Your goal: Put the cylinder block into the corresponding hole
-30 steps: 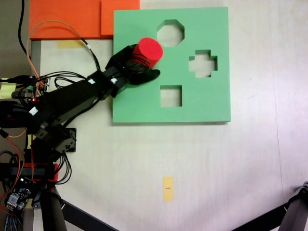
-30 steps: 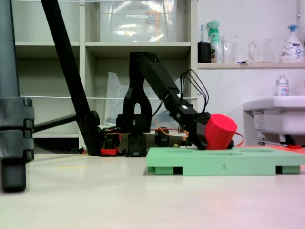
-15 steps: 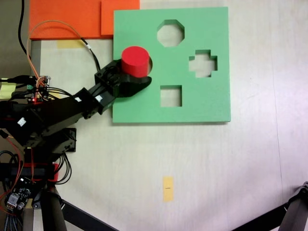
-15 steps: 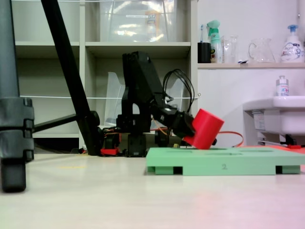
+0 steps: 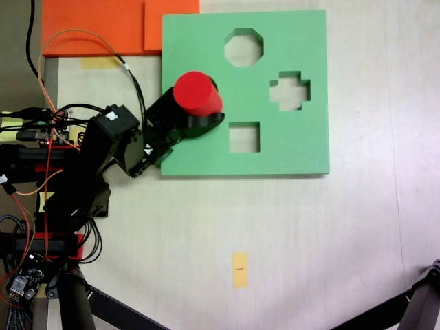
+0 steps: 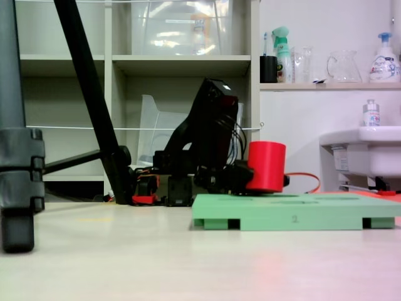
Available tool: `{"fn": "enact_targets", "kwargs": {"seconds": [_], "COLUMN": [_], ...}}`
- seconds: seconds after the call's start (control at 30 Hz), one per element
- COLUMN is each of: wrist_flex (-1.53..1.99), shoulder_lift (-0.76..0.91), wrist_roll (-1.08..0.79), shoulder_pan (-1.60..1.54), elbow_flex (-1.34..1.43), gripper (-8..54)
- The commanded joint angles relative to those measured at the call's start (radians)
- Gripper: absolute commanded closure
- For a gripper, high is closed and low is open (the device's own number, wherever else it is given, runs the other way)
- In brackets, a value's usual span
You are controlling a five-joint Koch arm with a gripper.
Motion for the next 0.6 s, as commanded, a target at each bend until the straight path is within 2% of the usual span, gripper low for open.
{"fn": "enact_targets", "kwargs": {"seconds": [0.0, 0.13, 0.43, 0.5, 0.57], "wrist_flex": [-0.017, -0.017, -0.003, 0.028, 0.064], "shoulder_lift": [0.026, 0.069, 0.037, 0.035, 0.037], "wrist_roll": [0.095, 0.212, 0.224, 0.225, 0.224], "shoulder_pan": [-0.048, -0.115, -0.104, -0.083, -0.078], "elbow_flex": [0.081, 0.126, 0.097, 0.064, 0.017], "gripper": [21.9, 21.0, 19.1, 15.0, 6.3]}}
